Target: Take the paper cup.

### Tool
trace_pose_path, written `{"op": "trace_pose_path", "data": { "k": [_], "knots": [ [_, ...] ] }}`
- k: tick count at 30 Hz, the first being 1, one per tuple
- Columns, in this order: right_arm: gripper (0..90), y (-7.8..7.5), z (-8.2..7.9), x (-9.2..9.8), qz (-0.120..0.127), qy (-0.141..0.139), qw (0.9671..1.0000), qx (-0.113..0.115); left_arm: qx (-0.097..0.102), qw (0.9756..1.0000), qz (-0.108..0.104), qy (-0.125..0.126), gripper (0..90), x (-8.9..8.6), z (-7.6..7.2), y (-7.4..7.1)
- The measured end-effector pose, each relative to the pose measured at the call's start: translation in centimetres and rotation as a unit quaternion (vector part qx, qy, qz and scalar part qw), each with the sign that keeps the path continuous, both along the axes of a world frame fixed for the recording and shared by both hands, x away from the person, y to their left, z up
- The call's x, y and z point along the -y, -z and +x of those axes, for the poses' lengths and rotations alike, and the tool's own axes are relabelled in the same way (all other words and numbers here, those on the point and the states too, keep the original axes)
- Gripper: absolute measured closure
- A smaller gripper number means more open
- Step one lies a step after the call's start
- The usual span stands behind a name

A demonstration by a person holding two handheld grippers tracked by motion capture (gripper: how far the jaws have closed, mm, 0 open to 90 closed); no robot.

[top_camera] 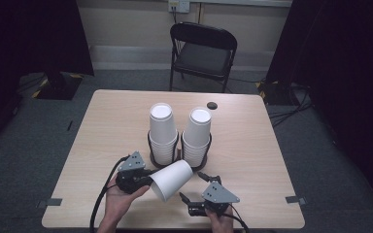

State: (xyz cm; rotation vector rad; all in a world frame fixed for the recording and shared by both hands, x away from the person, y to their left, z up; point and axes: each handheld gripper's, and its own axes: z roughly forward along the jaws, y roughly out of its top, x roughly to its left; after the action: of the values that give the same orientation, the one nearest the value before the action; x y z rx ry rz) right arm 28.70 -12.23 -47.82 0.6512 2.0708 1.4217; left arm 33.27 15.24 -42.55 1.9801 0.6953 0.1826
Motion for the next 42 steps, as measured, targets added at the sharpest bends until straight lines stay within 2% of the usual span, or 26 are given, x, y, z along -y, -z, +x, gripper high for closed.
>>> {"op": "trace_pose_path", "data": {
  "k": [1,2,3,4,5,6,7,9,10,11,14,16,18,19,20,21,22,23,24,28,29,30,31,33,41,42],
  "knots": [
    [12.9,0.0,0.0,0.0,0.000,0.000,1.0000,0.000,0.000,1.0000,0.000,0.000,85.9,0.0,0.0,0.0],
    [12.9,-0.1,-0.2,-0.4,-0.030,0.023,0.9990,0.023,-0.001,1.0000,0.003,0.001,85.9,0.0,0.0,0.0],
    [12.9,-0.1,-0.2,-0.4,-0.030,0.023,0.9990,0.023,-0.007,1.0000,0.003,0.001,85.9,0.1,0.1,0.0],
    [13.0,-0.1,-0.3,-0.5,-0.047,0.036,0.9976,0.036,-0.011,0.9999,0.005,0.001,85.9,0.1,0.1,0.0],
    [13.0,0.0,-0.5,-0.8,-0.075,0.052,0.9943,0.056,-0.015,0.9999,0.004,0.002,85.9,0.1,0.2,0.0],
    [13.0,0.0,-0.5,-0.8,-0.075,0.052,0.9943,0.056,-0.018,0.9998,0.007,0.001,85.9,0.2,0.2,0.1],
    [12.2,0.2,-0.7,-1.0,-0.090,0.039,0.9932,0.064,-0.027,0.9996,0.012,0.004,85.9,0.2,0.4,0.0],
    [11.9,0.3,-0.7,-1.1,-0.096,0.035,0.9926,0.065,-0.033,0.9994,0.008,0.005,85.9,0.3,0.5,0.1],
    [11.5,0.5,-0.7,-1.3,-0.110,0.029,0.9912,0.068,-0.038,0.9992,0.012,0.005,85.9,0.4,0.7,0.1],
    [11.5,0.5,-0.8,-1.4,-0.112,0.030,0.9909,0.069,-0.041,0.9990,0.014,0.007,85.9,0.5,0.8,0.0],
    [11.6,0.7,-0.7,-1.9,-0.135,0.049,0.9862,0.083,-0.046,0.9987,0.018,0.011,85.9,0.6,1.0,0.0],
    [11.5,0.7,-0.7,-1.9,-0.142,0.052,0.9850,0.083,-0.048,0.9986,0.019,0.011,85.9,0.7,1.0,0.0],
    [11.5,0.7,-0.7,-2.0,-0.151,0.064,0.9823,0.090,-0.052,0.9983,0.023,0.014,85.9,0.8,1.0,-0.1],
    [11.5,0.7,-0.8,-2.1,-0.165,0.068,0.9782,0.106,-0.053,0.9980,0.029,0.015,85.9,0.8,1.1,-0.2],
    [11.5,0.7,-0.8,-2.1,-0.165,0.068,0.9782,0.106,-0.056,0.9977,0.035,0.016,85.9,0.8,1.1,-0.2],
    [11.5,0.7,-0.9,-2.3,-0.186,0.068,0.9722,0.126,-0.063,0.9971,0.041,0.015,85.9,1.0,1.2,-0.3],
    [11.5,0.7,-0.9,-2.3,-0.186,0.068,0.9722,0.126,-0.063,0.9971,0.041,0.015,85.8,1.0,1.2,-0.3],
    [11.5,0.7,-1.0,-2.4,-0.191,0.068,0.9703,0.133,-0.065,0.9968,0.044,0.018,85.8,1.0,1.2,-0.2],
    [11.6,0.7,-1.0,-2.5,-0.202,0.069,0.9666,0.142,-0.066,0.9966,0.046,0.016,85.9,1.0,1.3,-0.2],
    [12.2,0.8,-1.3,-2.9,-0.225,0.058,0.9588,0.163,-0.075,0.9954,0.058,0.018,85.8,1.4,1.4,-0.1],
    [12.0,0.7,-1.4,-3.1,-0.234,0.057,0.9534,0.181,-0.076,0.9947,0.065,0.023,85.8,1.6,1.4,-0.2],
    [12.0,0.7,-1.4,-3.1,-0.234,0.057,0.9534,0.181,-0.076,0.9947,0.065,0.023,85.8,1.6,1.4,-0.2],
    [11.9,0.8,-1.5,-3.1,-0.238,0.056,0.9519,0.185,-0.078,0.9945,0.066,0.024,85.8,1.7,1.4,-0.3],
    [11.3,0.8,-1.5,-3.3,-0.252,0.062,0.9467,0.191,-0.079,0.9941,0.070,0.025,85.8,1.8,1.4,-0.4],
    [13.5,0.9,-1.3,-3.6,-0.273,0.057,0.9390,0.202,-0.090,0.9926,0.077,0.026,85.8,1.9,1.8,-0.4],
    [13.5,1.0,-1.3,-3.7,-0.282,0.055,0.9348,0.208,-0.093,0.9921,0.078,0.029,85.8,1.9,1.9,-0.4]
  ]
}}
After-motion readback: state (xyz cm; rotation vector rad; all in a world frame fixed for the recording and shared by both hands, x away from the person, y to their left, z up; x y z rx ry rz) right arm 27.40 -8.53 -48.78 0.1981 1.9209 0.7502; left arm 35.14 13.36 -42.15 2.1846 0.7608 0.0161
